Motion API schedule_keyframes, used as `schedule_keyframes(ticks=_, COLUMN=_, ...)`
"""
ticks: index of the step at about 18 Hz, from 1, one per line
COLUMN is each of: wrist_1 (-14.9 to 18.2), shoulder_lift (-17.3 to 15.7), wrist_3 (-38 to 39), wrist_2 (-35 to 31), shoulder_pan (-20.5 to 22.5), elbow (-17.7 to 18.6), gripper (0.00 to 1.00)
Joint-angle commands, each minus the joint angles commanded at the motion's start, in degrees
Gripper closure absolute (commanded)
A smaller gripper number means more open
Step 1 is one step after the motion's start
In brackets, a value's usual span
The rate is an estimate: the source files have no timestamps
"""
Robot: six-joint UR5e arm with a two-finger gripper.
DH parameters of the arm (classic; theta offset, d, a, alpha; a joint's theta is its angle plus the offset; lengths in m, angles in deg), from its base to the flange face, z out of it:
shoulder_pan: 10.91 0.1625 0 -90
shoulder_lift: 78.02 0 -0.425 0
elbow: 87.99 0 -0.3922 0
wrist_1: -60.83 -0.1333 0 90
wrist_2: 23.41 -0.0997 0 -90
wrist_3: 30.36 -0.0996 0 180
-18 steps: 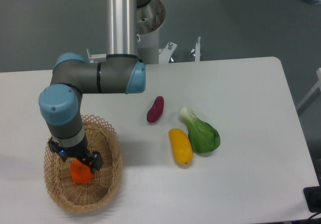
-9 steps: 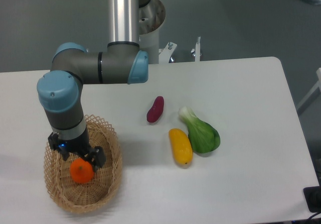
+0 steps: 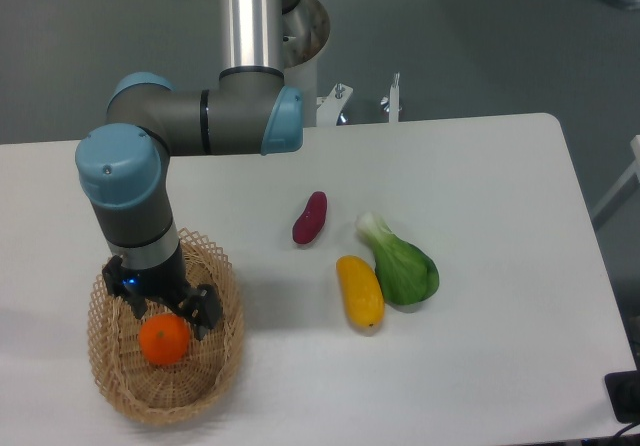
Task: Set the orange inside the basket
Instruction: 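Raise the open gripper up away from the orange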
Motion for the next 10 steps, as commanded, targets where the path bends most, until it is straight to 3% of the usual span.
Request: schedule_keyframes(ticks=10, wrist_1=0.0, shoulder_lift=-0.4, wrist_3=-0.1, wrist_2=0.1, shoulder_pan=0.3, elbow=-0.4, gripper=0.0)
